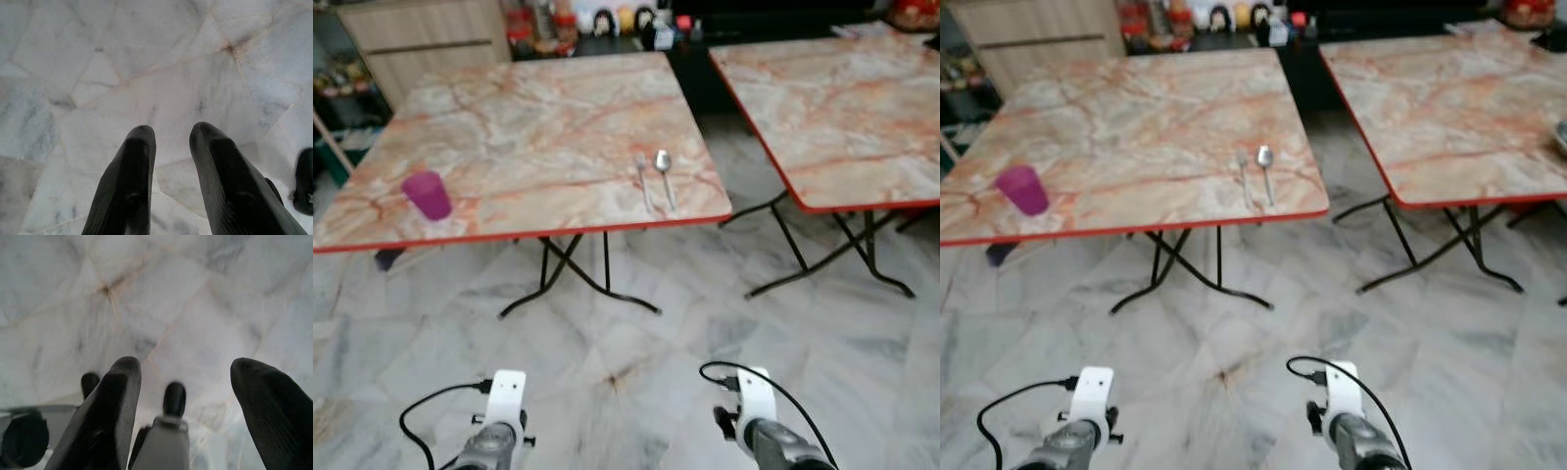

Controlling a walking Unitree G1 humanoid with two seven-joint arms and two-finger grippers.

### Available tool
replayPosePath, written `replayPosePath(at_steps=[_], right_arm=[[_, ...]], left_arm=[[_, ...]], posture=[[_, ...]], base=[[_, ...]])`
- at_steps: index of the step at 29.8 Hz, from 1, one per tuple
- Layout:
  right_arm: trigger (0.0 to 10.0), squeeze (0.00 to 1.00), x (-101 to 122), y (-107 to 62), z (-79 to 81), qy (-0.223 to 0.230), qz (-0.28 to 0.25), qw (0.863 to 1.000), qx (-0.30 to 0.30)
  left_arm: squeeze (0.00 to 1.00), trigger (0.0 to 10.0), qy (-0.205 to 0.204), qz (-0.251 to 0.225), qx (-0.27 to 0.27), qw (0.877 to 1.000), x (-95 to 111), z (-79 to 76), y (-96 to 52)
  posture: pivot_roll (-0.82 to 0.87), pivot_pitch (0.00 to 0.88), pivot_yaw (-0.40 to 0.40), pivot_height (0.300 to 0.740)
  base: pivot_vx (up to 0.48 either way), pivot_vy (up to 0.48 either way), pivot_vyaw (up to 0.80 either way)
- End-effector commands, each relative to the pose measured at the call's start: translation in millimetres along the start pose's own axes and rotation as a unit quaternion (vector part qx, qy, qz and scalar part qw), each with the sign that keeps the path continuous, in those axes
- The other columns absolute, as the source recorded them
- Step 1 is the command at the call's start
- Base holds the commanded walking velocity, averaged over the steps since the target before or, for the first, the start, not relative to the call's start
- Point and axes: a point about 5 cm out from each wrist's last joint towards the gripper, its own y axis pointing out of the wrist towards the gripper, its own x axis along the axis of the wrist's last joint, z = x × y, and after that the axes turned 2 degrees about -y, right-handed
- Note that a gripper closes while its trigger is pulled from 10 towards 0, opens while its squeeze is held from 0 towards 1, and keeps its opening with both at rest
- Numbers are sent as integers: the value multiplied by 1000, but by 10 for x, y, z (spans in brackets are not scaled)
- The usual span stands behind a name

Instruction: Setting the table

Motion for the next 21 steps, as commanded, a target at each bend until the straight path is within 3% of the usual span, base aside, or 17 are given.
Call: replayPosePath(at_steps=[1, 21], right_arm=[[10000, 0, 31, 7, 62, 8, -6, 1000, 6], [10000, 0, 24, 6, 59, -17, 0, 1000, 11]], left_arm=[[0, 10000, 6, 5, 6, 1000, -30, 50, -4], [0, 10000, 7, 4, 7, 1000, -44, 78, -7]], posture=[[-62, 50, 28, 740], [-66, 38, 27, 740]], base=[[326, 0, 0], [324, 0, 96]])
